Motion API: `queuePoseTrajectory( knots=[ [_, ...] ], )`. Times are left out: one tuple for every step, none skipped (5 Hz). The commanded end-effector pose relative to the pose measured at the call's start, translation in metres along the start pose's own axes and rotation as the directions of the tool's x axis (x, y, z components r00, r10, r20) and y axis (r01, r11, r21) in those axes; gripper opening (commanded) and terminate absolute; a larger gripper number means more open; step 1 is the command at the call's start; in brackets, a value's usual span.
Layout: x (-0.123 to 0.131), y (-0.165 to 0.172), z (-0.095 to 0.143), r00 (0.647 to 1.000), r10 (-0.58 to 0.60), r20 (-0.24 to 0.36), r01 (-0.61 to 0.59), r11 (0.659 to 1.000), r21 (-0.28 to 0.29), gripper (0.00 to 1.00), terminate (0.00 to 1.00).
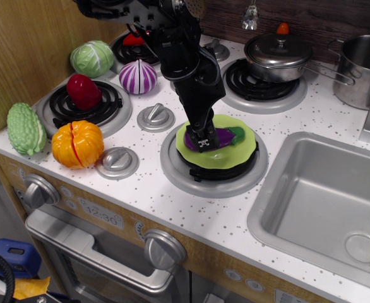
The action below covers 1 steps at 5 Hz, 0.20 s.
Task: Put eggplant on plate
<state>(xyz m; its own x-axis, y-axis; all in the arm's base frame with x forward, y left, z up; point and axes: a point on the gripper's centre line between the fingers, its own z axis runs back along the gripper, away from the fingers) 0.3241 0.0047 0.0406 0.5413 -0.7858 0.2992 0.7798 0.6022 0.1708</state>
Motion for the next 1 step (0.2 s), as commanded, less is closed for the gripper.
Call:
queuePoseTrajectory(
  knots=[
    [-0.0004,0.0069,0.0070,1.000,0.002,0.013,-0.003,1.000,0.027,1.00,1.00]
  ],
)
